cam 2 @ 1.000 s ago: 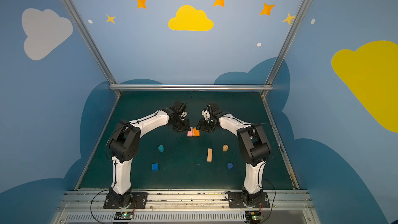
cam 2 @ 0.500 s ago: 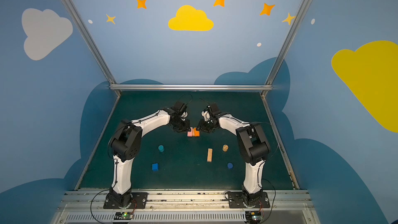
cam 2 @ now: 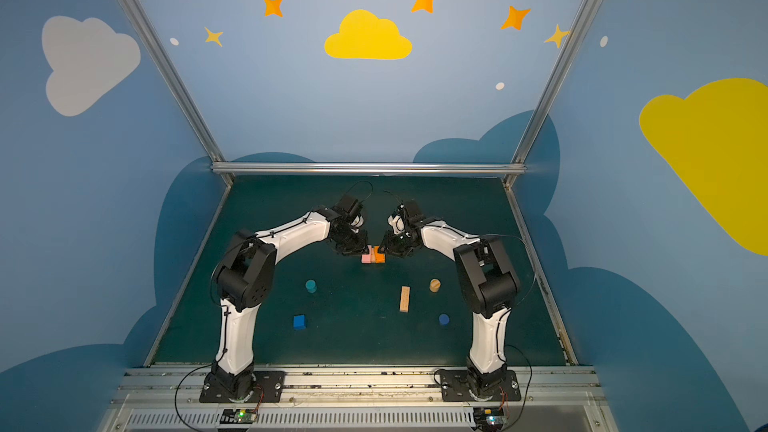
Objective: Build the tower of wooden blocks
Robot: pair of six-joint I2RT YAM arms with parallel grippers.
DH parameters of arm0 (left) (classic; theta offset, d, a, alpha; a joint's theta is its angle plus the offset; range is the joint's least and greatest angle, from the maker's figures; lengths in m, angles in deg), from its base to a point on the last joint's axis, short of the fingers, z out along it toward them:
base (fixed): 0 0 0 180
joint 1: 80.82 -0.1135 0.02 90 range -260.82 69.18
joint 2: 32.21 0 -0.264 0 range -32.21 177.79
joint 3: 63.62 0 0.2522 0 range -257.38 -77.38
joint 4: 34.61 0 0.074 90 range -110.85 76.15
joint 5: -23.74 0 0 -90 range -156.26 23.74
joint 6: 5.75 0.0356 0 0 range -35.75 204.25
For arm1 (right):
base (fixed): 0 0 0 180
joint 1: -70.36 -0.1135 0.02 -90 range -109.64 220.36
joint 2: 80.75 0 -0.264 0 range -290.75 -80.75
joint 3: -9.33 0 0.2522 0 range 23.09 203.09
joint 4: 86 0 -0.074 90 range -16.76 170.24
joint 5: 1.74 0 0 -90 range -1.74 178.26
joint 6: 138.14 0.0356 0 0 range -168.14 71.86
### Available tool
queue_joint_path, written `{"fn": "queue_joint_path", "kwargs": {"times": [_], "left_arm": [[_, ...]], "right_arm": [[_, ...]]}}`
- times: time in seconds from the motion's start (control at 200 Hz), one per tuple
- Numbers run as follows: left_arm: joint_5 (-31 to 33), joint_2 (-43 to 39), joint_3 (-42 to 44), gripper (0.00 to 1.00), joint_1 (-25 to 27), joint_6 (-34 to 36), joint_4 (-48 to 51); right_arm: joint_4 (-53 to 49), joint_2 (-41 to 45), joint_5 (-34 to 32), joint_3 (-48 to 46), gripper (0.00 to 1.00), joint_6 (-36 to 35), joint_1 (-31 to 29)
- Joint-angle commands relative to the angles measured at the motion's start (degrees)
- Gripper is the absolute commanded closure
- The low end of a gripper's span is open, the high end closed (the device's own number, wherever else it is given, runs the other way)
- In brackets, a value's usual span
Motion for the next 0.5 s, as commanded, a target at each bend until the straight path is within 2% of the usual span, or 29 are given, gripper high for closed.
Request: {"fn": "queue_joint_path", "kwargs": {"times": [0.0,0.496], "left_arm": [[-0.1,1.4,-1.4,0.72,0.2,0.7,1.1],[-0.7,1.9,-1.7,0.73,0.2,0.5,0.7]], "right_arm": [[0.0,-0.8,0.3,0.3,0.67,0.2,-0.2],[0.3,-1.2,0.5,0.4,0.67,0.1,-0.3]]}}
